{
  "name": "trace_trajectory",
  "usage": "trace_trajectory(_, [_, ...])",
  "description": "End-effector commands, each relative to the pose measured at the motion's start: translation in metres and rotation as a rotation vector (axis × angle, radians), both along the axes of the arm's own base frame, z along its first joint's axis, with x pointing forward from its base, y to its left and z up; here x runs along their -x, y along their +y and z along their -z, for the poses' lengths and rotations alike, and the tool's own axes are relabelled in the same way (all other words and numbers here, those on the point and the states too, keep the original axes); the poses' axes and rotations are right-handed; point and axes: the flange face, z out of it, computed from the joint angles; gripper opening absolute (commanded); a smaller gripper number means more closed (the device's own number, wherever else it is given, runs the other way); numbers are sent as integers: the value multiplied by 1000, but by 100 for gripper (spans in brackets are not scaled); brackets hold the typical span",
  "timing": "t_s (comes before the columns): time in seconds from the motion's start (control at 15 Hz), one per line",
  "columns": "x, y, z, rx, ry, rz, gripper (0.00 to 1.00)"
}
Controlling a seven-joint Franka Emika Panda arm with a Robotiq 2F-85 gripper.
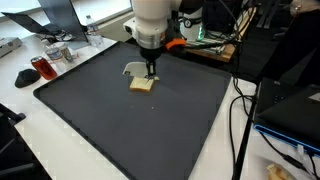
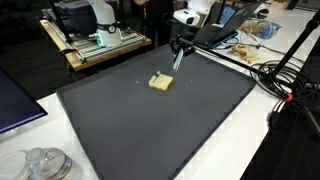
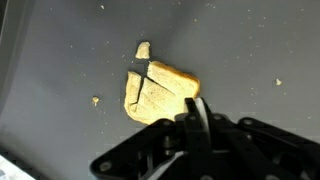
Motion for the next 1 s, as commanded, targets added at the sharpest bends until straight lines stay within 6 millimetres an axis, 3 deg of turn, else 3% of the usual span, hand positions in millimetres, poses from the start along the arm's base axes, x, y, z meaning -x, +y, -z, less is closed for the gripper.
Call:
trace_trajectory(0.0, [-10,-31,-18,-180,36,-65,1])
trace_trajectory(0.73, [-11,-122,-29,-651,159,-331,1])
trace_trajectory(0.93, [-13,-142,-25,-691,125,-385,1])
